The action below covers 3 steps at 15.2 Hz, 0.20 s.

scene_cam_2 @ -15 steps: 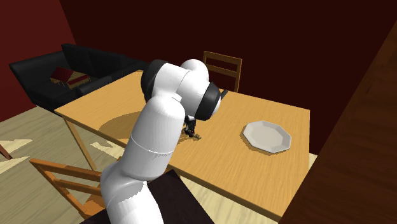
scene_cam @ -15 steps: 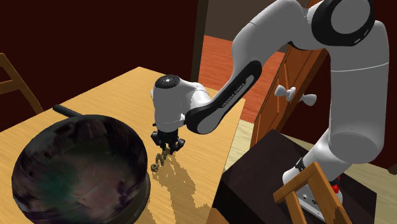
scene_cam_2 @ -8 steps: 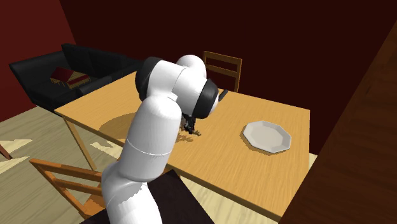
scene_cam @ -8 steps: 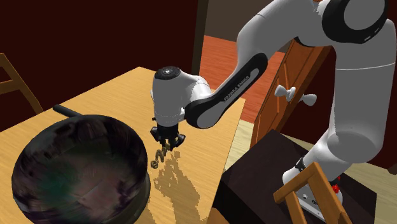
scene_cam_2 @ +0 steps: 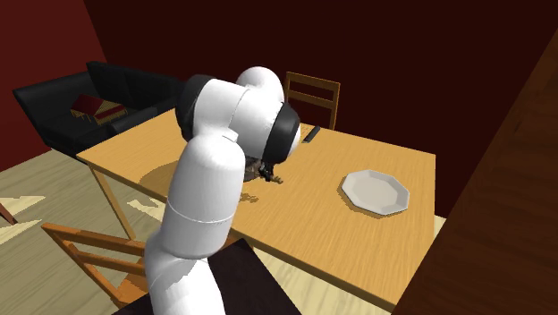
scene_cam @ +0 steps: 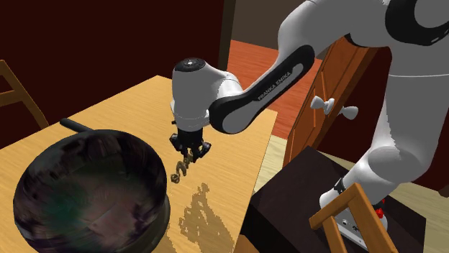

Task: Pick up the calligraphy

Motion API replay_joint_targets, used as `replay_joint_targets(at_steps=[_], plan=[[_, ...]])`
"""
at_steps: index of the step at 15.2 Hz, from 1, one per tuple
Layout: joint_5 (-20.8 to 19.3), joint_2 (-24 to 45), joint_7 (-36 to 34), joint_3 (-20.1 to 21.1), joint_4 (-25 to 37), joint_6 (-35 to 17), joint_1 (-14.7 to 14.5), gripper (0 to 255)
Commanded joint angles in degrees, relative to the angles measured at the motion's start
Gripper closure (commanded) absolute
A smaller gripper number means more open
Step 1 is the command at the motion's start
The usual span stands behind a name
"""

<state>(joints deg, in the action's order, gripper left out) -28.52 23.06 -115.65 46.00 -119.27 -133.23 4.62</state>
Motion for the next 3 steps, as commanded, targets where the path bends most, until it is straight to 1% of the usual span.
replay_joint_targets(at_steps=[1,3], plan=[[1.21,-0.97,0.75,0.83,0.45,1.14,0.48,255],[1.31,-1.06,0.82,0.89,0.46,1.21,0.52,255]])
